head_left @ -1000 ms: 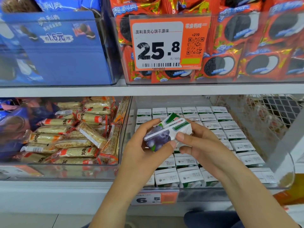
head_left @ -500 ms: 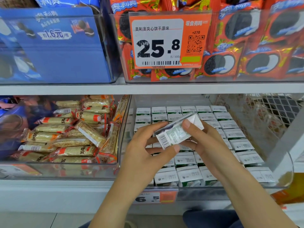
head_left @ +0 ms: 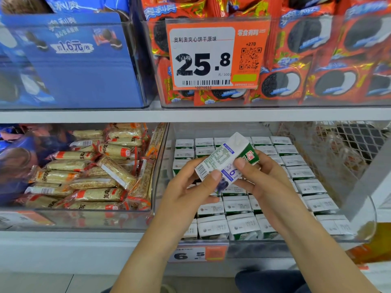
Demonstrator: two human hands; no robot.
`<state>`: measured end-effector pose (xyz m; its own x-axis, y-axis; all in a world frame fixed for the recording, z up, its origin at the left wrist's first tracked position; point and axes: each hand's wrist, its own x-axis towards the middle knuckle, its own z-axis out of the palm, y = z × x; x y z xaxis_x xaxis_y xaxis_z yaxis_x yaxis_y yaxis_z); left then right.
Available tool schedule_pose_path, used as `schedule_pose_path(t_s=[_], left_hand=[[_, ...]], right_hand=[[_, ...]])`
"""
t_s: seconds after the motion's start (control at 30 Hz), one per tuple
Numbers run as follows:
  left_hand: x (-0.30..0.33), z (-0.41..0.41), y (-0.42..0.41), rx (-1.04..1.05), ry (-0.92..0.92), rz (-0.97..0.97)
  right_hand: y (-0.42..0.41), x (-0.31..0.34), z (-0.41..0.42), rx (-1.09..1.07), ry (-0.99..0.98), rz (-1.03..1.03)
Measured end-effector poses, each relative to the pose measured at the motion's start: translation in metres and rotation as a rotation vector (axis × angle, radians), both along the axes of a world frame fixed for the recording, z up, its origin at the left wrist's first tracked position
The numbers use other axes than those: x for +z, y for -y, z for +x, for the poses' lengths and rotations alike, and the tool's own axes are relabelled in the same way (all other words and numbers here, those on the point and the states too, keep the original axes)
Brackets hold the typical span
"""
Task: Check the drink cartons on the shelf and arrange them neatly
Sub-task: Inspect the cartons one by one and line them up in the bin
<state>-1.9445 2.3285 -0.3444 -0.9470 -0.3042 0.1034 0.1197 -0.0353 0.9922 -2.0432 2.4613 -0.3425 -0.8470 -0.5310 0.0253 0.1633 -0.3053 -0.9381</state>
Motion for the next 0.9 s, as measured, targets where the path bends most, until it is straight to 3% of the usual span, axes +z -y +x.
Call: schedule_pose_path(t_s=[0.23,0.4,0.53,0.67,0.9], left_hand=[[-0.004,-0.002,0.001,-0.008,0.073,0.140],[-0.006,-0.005,-0.002,0.075,0.020,0.081],[-0.004,-0.004,-0.001,0.306,-0.060,-0.097],[-0.002,-0.001,0.000,0.384,-0.119,-0.185],[0.000,-0.001,0.000,0.373,-0.111,-0.116]], right_hand=[[0.003,-0.001,0.003,-0.144,-0.127,0.075],[0.001,-0.003,0.001,-0.136,-0.155,0.143],[-0.002,-0.006,-0.001,-0.014,-0.156,0.277],[0.000,-0.011,-0.001,0.103,-0.074,0.328],[0.002,-0.008,0.001,0.035,-0.114,0.281]])
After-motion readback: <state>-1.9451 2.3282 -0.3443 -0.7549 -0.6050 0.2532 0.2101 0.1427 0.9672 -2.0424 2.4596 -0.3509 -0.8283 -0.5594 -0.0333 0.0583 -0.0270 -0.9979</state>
